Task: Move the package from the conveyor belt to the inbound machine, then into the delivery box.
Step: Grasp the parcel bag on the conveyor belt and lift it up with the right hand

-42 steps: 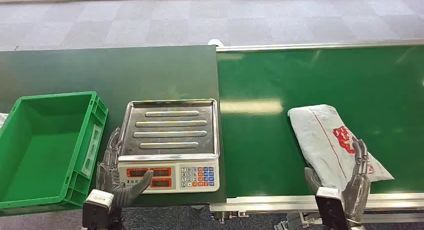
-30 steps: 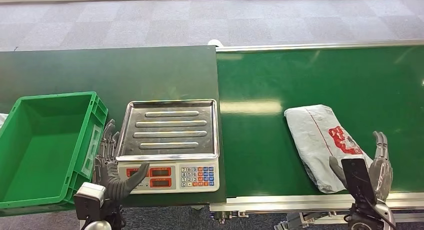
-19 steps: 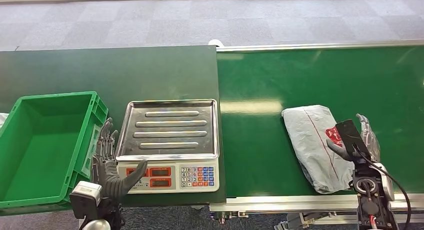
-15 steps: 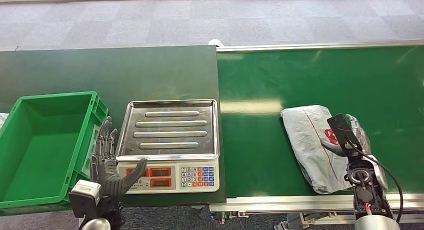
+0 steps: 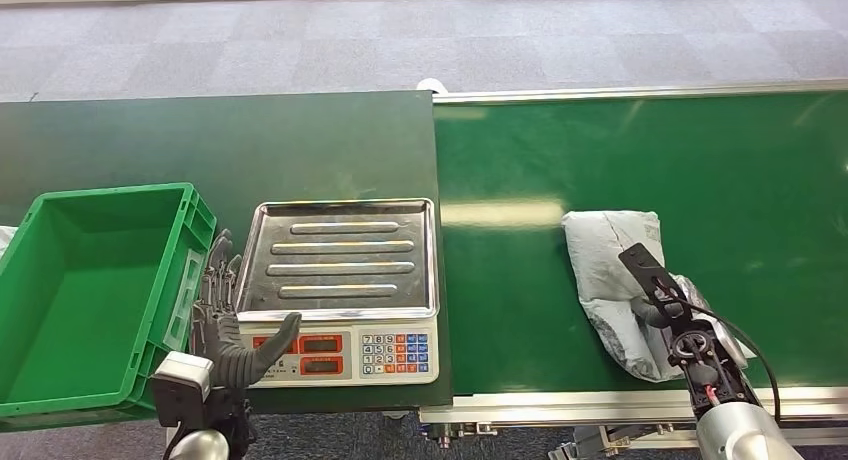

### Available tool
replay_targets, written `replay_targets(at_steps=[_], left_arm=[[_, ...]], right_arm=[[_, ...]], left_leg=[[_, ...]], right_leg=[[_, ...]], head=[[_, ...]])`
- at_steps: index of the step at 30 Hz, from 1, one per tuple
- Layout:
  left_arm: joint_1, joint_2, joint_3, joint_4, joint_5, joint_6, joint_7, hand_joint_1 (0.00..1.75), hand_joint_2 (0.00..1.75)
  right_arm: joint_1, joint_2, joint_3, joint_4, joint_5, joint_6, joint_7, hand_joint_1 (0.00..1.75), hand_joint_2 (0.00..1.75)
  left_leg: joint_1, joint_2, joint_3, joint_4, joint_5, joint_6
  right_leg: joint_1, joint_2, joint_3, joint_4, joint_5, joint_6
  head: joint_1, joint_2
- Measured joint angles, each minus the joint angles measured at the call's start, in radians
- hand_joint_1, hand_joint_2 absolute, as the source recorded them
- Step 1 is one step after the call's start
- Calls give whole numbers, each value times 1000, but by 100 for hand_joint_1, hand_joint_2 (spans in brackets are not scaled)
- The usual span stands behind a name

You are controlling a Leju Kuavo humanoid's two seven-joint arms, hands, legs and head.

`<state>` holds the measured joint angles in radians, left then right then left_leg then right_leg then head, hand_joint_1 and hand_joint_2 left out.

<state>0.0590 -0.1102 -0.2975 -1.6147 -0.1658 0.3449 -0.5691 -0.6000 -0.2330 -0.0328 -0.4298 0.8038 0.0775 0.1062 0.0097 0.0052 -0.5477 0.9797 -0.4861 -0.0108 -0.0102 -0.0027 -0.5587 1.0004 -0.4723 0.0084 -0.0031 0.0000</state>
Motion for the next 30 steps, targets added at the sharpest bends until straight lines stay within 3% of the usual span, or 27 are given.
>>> replay_targets(at_steps=[6,11,16,20,25,30], left_arm=[[-3,0,-2,16,-10,4,3,0,175],[27,0,7,-8,-18,29,-6,0,175],[54,2,23,-54,-24,51,-34,0,175],[48,4,28,-65,-24,64,-56,0,175],[26,7,32,-65,-24,70,-74,0,175],[-16,9,40,-59,-6,77,-94,0,175]], right_arm=[[-15,1,12,20,-1,0,-25,175,175],[-10,18,-12,-5,-89,-109,-191,175,175],[38,61,-52,-167,-187,-269,-346,175,175],[100,107,-59,-350,-188,-344,-388,175,175],[139,154,-36,-506,-145,-351,-425,175,175],[135,184,66,-614,-92,-276,-454,175,175]], left_leg=[[0,0,0,0,0,0],[0,0,-1,0,0,0],[0,-1,-3,0,0,0],[0,-1,-3,0,0,0],[0,0,-3,0,0,0],[0,0,-3,0,1,0]], right_leg=[[0,0,1,0,0,0],[0,0,0,0,0,0],[0,-1,-2,0,0,0],[0,-1,-2,0,0,0],[0,-1,-2,0,0,0],[0,-1,-2,1,0,0]], head=[[0,0],[0,0],[0,0],[0,0],[0,0],[0,0]])
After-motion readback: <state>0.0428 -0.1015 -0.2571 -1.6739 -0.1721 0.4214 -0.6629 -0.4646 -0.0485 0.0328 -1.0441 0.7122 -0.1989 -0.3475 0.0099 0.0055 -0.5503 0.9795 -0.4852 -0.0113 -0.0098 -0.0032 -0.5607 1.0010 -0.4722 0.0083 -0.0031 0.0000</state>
